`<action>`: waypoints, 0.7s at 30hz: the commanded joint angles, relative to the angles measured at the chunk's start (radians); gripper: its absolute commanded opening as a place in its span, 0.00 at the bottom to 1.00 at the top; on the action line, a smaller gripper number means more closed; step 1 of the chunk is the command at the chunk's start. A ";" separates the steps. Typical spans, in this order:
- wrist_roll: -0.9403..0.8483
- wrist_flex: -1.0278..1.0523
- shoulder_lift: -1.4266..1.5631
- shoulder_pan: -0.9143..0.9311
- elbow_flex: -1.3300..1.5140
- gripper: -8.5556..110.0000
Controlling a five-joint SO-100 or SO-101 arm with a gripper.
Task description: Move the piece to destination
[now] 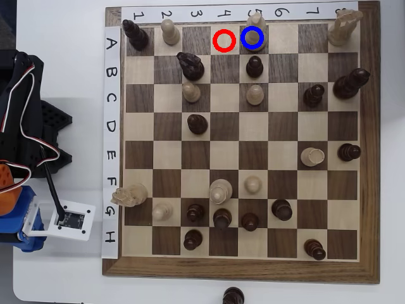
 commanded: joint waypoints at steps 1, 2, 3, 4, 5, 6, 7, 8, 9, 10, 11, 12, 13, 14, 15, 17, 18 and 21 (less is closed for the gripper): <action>-0.037 -0.012 0.060 -0.023 -0.003 0.07; -0.040 -0.014 0.060 -0.023 -0.003 0.07; -0.040 -0.014 0.060 -0.023 -0.003 0.07; -0.040 -0.014 0.060 -0.023 -0.003 0.07; -0.040 -0.014 0.060 -0.023 -0.003 0.07; -0.040 -0.014 0.060 -0.023 -0.003 0.07; -0.040 -0.014 0.060 -0.023 -0.003 0.07; -0.040 -0.014 0.060 -0.023 -0.003 0.07; -0.041 -0.014 0.060 -0.023 -0.003 0.07; -0.046 -0.015 0.060 -0.023 -0.003 0.07; -0.046 -0.015 0.060 -0.023 -0.002 0.07; -0.046 -0.015 0.060 -0.023 -0.002 0.07; -0.046 -0.015 0.060 -0.023 -0.002 0.07; -0.046 -0.015 0.060 -0.023 -0.002 0.07; -0.051 -0.017 0.060 -0.023 -0.002 0.07; -0.058 -0.021 0.060 -0.023 0.000 0.07; -0.060 -0.023 0.060 -0.020 0.000 0.07; -0.063 -0.023 0.060 -0.020 0.000 0.07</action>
